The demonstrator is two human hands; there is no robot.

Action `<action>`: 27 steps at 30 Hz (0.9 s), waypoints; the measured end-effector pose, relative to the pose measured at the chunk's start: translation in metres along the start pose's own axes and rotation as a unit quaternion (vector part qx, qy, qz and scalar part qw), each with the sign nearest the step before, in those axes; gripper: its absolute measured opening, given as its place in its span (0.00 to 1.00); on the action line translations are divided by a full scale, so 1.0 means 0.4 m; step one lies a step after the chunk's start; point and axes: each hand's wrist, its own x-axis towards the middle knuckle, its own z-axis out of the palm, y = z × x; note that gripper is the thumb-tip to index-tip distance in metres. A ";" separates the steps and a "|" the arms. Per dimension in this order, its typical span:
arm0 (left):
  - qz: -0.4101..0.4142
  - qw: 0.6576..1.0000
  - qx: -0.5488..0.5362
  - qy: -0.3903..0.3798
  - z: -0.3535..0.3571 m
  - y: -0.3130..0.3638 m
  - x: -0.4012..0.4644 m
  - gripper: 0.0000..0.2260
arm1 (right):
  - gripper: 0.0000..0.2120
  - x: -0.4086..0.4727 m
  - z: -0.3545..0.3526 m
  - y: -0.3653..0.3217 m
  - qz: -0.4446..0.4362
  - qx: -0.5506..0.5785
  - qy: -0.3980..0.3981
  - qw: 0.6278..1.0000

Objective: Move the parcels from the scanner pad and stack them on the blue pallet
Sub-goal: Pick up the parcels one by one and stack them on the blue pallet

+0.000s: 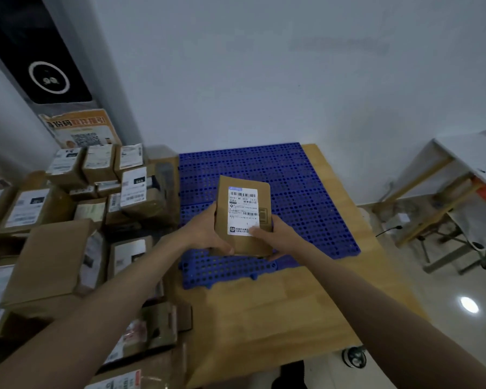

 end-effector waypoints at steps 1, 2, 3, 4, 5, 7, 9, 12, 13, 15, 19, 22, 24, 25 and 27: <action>-0.008 1.000 0.007 0.003 0.021 0.018 0.022 0.54 | 0.36 0.013 -0.030 0.016 -0.002 -0.011 -0.007 1.000; -0.015 1.000 0.013 0.004 0.043 0.037 0.046 0.54 | 0.38 0.025 -0.062 0.031 -0.005 -0.021 -0.016 1.000; -0.022 1.000 0.015 0.004 0.065 0.057 0.071 0.54 | 0.41 0.035 -0.096 0.046 -0.009 -0.031 -0.026 0.999; -0.030 0.999 0.015 0.004 0.087 0.077 0.098 0.54 | 0.43 0.046 -0.132 0.062 -0.016 -0.040 -0.036 0.998; -0.036 0.999 0.018 0.003 0.109 0.096 0.126 0.54 | 0.45 0.058 -0.167 0.077 -0.026 -0.051 -0.046 0.997; -0.062 0.998 0.030 -0.002 0.147 0.136 0.183 0.58 | 0.50 0.081 -0.237 0.108 -0.044 -0.067 -0.074 0.994; -0.104 0.994 0.027 -0.010 0.179 0.172 0.236 0.62 | 0.53 0.108 -0.305 0.134 -0.049 -0.074 -0.107 0.990; -0.127 0.991 0.015 -0.028 0.212 0.211 0.298 0.63 | 0.55 0.159 -0.381 0.158 -0.038 -0.095 -0.129 0.986; -0.130 0.991 0.019 -0.033 0.220 0.222 0.314 0.63 | 0.56 0.176 -0.400 0.160 -0.038 -0.105 -0.133 0.985; -0.138 0.989 0.032 -0.037 0.230 0.240 0.350 0.62 | 0.57 0.209 -0.434 0.162 -0.039 -0.126 -0.130 0.983; -0.138 0.989 0.044 -0.022 0.236 0.271 0.428 0.62 | 0.52 0.277 -0.485 0.168 -0.042 -0.208 -0.088 0.973; -0.129 0.990 0.059 -0.018 0.230 0.295 0.484 0.61 | 0.51 0.325 -0.511 0.156 -0.027 -0.236 -0.073 0.969; -0.123 0.989 0.083 -0.024 0.217 0.311 0.535 0.60 | 0.51 0.363 -0.537 0.140 -0.024 -0.251 -0.062 0.966; -0.131 0.986 0.095 -0.029 0.205 0.322 0.558 0.60 | 0.51 0.379 -0.550 0.133 -0.016 -0.251 -0.055 0.966; -0.142 0.980 0.136 -0.033 0.184 0.339 0.605 0.60 | 0.50 0.410 -0.574 0.121 -0.011 -0.254 -0.038 0.966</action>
